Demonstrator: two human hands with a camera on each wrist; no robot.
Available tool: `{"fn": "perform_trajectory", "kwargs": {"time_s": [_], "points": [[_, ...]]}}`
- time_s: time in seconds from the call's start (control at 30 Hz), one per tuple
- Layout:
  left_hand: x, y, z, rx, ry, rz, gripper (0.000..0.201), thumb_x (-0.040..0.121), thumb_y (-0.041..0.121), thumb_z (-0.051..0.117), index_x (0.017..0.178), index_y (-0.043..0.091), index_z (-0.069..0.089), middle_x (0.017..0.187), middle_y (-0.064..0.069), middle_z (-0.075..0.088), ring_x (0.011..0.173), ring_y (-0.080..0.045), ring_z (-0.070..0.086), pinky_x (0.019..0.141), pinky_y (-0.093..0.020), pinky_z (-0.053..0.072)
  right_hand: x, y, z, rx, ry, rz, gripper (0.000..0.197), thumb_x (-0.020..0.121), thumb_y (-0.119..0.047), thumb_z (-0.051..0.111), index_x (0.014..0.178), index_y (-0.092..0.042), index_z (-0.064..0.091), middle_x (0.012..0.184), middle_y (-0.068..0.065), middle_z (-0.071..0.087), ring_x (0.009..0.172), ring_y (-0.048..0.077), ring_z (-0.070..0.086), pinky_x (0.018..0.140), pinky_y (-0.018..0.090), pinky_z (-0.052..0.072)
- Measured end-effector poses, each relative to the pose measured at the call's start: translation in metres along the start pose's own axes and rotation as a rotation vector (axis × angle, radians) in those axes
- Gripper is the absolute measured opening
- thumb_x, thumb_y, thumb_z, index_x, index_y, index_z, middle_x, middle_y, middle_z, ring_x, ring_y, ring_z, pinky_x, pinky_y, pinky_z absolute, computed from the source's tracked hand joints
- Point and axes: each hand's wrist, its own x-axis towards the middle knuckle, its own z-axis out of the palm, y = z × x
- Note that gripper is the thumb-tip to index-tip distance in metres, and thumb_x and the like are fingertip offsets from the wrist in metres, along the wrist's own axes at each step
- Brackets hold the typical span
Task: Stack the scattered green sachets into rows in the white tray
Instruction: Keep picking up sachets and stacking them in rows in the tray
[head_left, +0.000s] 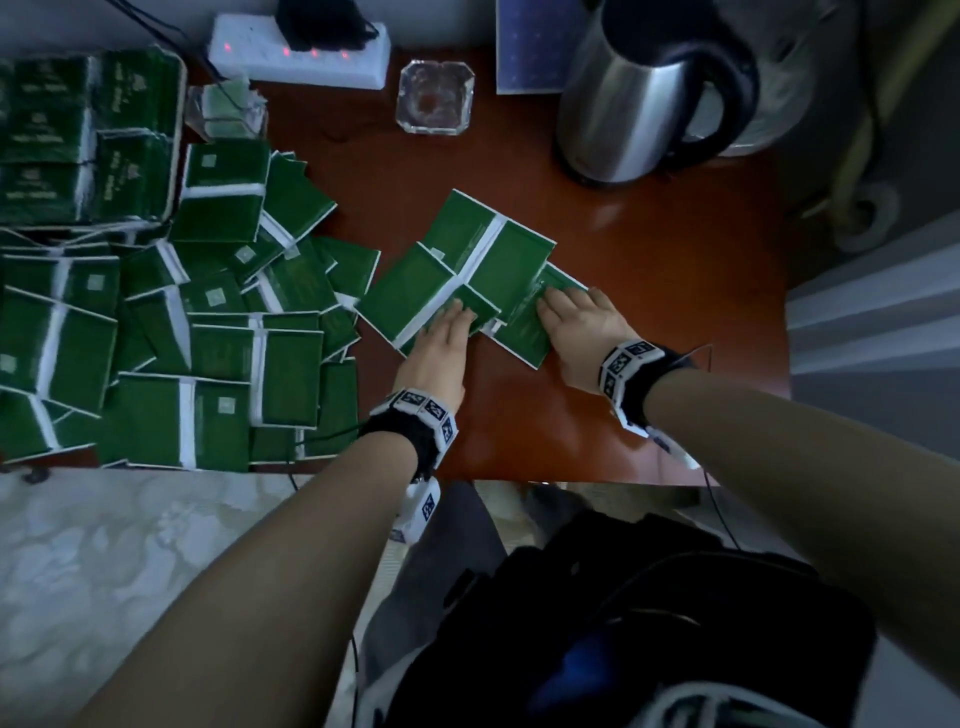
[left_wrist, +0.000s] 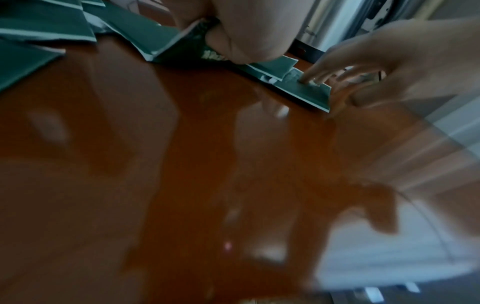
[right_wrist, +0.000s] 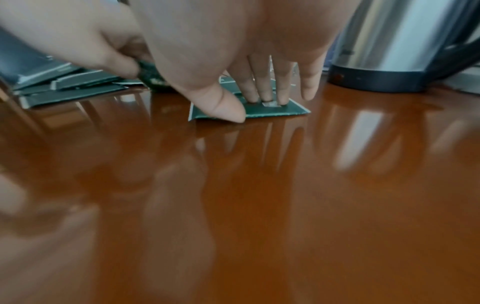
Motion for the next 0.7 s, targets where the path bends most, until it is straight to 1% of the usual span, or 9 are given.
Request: {"fn": "perform_trajectory", "kwargs": {"time_s": [0.1,0.17,0.23,0.37,0.47,0.53,0.6,0.67,0.7], "points": [[-0.027,0.013,0.022,0.021,-0.037,0.041,0.083,0.081,-0.021,0.045,0.154,0.013,0.024,0.165,-0.005,0.007,0.151,-0.023,0.011,0.12,-0.039,0.025,-0.017,0.002,0.008,0.017,0.009,-0.001,0.079,0.081,-0.02,0.06,0.152,-0.008,0.028,0.143,0.008,0.036,0.134,0.031,0.034,0.118,0.051,0.023],[-0.039,0.018,0.032,0.017,-0.042,0.054,0.083,0.081,-0.021,0.045,0.154,0.013,0.024,0.165,-0.005,0.006,0.151,-0.022,0.009,0.122,-0.037,0.017,-0.024,0.0,0.013,0.035,0.023,0.004,0.075,0.08,-0.018,0.06,0.149,-0.009,0.031,0.14,0.007,0.037,0.131,0.031,0.036,0.117,0.05,0.025],[-0.047,0.019,0.036,0.017,-0.031,0.064,0.081,0.08,-0.018,0.049,0.153,0.012,0.027,0.164,-0.005,0.01,0.151,-0.021,0.011,0.123,-0.036,0.015,-0.027,-0.004,0.017,0.051,0.04,0.009,0.073,0.079,-0.018,0.061,0.147,-0.01,0.034,0.139,0.008,0.038,0.129,0.03,0.037,0.115,0.048,0.028],[-0.049,0.015,0.028,0.069,-0.038,0.1,0.076,0.081,-0.005,0.057,0.149,0.016,0.033,0.162,-0.002,0.021,0.148,-0.019,0.021,0.12,-0.036,0.023,-0.023,-0.009,0.014,0.043,0.045,0.023,0.073,0.081,-0.02,0.061,0.147,-0.014,0.032,0.139,0.012,0.035,0.125,0.031,0.04,0.107,0.044,0.037],[-0.045,0.01,0.021,0.123,-0.037,0.112,0.075,0.079,-0.003,0.059,0.147,0.017,0.035,0.158,-0.002,0.028,0.145,-0.019,0.028,0.115,-0.039,0.029,-0.014,-0.011,0.006,0.025,0.029,0.051,0.076,0.083,-0.023,0.059,0.151,-0.017,0.026,0.142,0.013,0.031,0.127,0.031,0.037,0.101,0.043,0.041],[-0.041,0.005,0.018,0.132,-0.038,0.111,0.076,0.078,-0.004,0.06,0.146,0.017,0.035,0.157,-0.002,0.03,0.143,-0.02,0.029,0.113,-0.04,0.031,-0.005,-0.011,-0.001,0.025,-0.004,0.085,0.08,0.083,-0.026,0.058,0.154,-0.02,0.02,0.144,0.014,0.03,0.128,0.032,0.036,0.097,0.043,0.044],[-0.038,-0.001,0.017,0.134,-0.042,0.127,0.072,0.078,0.0,0.061,0.145,0.017,0.038,0.155,-0.002,0.032,0.142,-0.02,0.031,0.113,-0.042,0.032,0.005,-0.012,-0.011,0.029,-0.072,0.104,0.085,0.085,-0.027,0.059,0.156,-0.022,0.012,0.146,0.016,0.029,0.129,0.033,0.036,0.091,0.043,0.048],[-0.037,-0.007,0.017,0.138,-0.042,0.146,0.065,0.08,0.011,0.062,0.142,0.017,0.042,0.153,-0.001,0.034,0.14,-0.02,0.034,0.112,-0.044,0.033,0.016,-0.013,-0.023,0.036,-0.134,0.099,0.089,0.086,-0.025,0.061,0.156,-0.025,0.006,0.139,0.017,0.037,0.121,0.033,0.044,0.078,0.042,0.052],[-0.037,-0.009,0.017,0.133,-0.033,0.153,0.06,0.081,0.017,0.061,0.139,0.018,0.045,0.152,-0.001,0.037,0.139,-0.02,0.035,0.111,-0.044,0.034,0.021,-0.014,-0.029,0.027,-0.151,0.09,0.09,0.087,-0.024,0.06,0.156,-0.026,0.003,0.13,0.017,0.045,0.108,0.031,0.051,0.07,0.04,0.053]]}}
